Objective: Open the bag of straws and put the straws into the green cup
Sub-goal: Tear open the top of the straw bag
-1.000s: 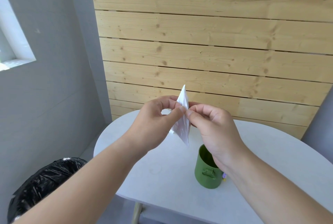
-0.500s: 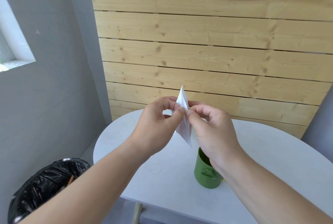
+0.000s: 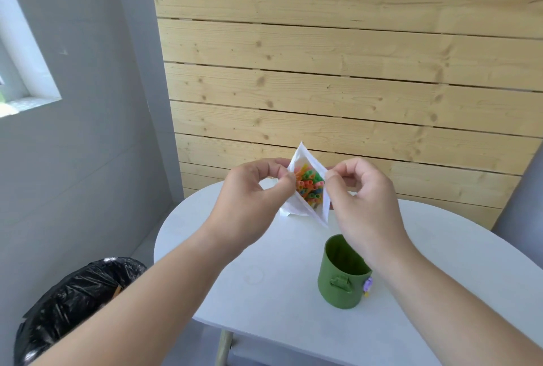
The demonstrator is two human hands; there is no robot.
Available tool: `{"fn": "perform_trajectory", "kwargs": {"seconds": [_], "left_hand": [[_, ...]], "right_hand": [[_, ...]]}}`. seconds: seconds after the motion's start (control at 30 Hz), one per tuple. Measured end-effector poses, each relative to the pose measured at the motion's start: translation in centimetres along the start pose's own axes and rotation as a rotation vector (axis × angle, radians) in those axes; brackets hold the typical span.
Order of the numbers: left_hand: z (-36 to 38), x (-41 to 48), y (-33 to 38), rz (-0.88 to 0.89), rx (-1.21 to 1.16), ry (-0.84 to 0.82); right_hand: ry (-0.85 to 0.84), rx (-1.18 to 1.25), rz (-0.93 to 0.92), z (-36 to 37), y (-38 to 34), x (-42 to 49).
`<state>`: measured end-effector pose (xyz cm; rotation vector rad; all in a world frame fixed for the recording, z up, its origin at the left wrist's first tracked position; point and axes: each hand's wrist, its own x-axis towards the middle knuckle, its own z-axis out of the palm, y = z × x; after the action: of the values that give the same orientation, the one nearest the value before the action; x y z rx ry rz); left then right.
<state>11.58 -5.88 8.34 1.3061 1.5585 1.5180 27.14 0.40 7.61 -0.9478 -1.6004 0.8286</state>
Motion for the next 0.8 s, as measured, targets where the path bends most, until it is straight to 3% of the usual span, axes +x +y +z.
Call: {"fn": "perform_trajectory", "kwargs": {"seconds": [0.23,0.4,0.53,0.67,0.8], "left_hand": [[0.3,0.2,-0.3,0.011,-0.002,0.01],[0.8,-0.3,0.1,-0.02,-0.063,0.068],[0.3,-0.1,0.6,-0.243,-0.109,0.104],[-0.1,0.1,-0.1,-0.528,-0.273,-0.071],[0.2,0.4,-0.6,-0.636,-0.562,-0.176]], "right_hand": [[-0.084,-0.12,-0.123,0.3,-0.2,-0.5],[-0.087,-0.057,-0.059,-0.1,-0.3,0.5],[-0.011,0.183,0.078,-0.2,-1.2,1.8],[0.002,0.394,0.154,0.0,-2.2,2.6],[-0.056,0.557,0.172,0.3,-3.1,2.6]]}}
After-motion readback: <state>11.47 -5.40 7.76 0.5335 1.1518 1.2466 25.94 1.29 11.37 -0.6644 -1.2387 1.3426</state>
